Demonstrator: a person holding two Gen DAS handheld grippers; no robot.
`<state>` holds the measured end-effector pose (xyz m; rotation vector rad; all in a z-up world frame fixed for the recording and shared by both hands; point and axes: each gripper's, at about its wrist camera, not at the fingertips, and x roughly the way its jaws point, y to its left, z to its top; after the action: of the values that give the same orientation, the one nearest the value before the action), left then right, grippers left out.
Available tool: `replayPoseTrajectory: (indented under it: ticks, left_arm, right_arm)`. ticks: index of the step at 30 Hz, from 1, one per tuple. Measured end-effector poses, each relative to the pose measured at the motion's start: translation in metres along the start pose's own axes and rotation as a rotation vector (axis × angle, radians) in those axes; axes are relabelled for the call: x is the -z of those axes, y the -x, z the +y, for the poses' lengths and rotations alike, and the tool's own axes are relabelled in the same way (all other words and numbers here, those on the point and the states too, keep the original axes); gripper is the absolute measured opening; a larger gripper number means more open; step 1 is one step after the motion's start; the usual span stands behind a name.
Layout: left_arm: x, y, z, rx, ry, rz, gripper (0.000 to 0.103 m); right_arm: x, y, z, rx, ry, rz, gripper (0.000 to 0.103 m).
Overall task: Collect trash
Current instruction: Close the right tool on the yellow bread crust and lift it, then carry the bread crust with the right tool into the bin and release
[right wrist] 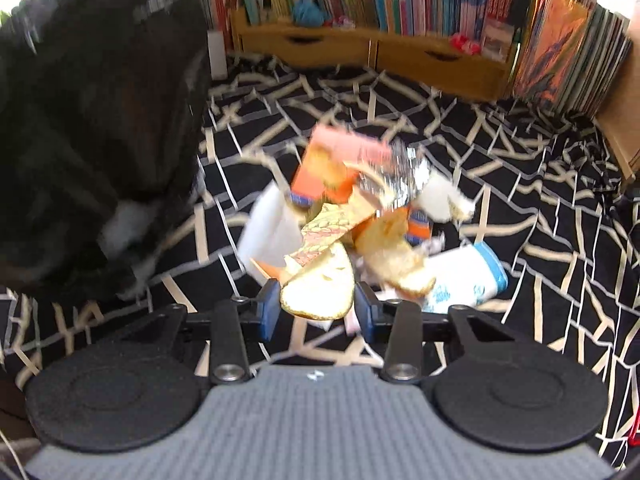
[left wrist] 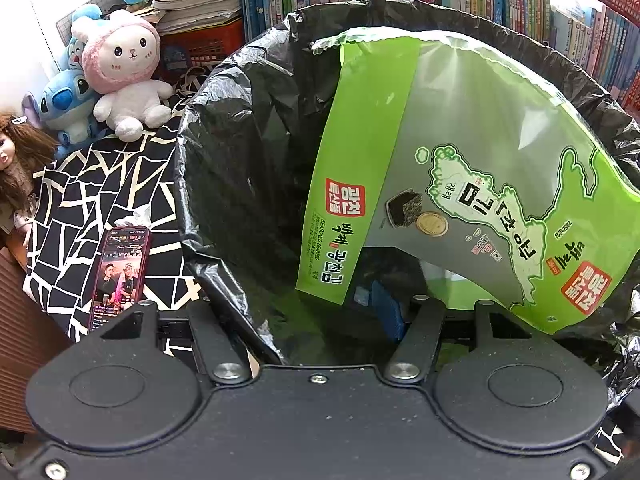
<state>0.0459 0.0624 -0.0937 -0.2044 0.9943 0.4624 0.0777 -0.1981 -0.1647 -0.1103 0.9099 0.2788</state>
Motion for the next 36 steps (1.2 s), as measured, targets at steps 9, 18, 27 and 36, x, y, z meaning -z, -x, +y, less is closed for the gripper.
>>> replayPoseTrajectory:
  ticks: [9, 18, 27, 36]
  left_arm:
    - [-0.002, 0.0, 0.001, 0.009, 0.006, -0.002, 0.06]
    - [-0.003, 0.0, 0.002, 0.016, 0.01, -0.005, 0.06]
    - [-0.005, -0.001, 0.001, 0.018, 0.01, -0.005, 0.06]
    - [-0.005, -0.002, 0.0, 0.021, 0.009, -0.003, 0.06]
  right_arm:
    - [-0.028, 0.039, -0.001, -0.058, -0.022, -0.125, 0.046]
    - [-0.054, 0.069, 0.003, -0.113, -0.039, -0.24, 0.046]
    - [-0.096, 0.109, 0.021, -0.228, -0.033, -0.408, 0.046]
    - [-0.118, 0.097, 0.072, -0.346, 0.083, -0.394, 0.047]
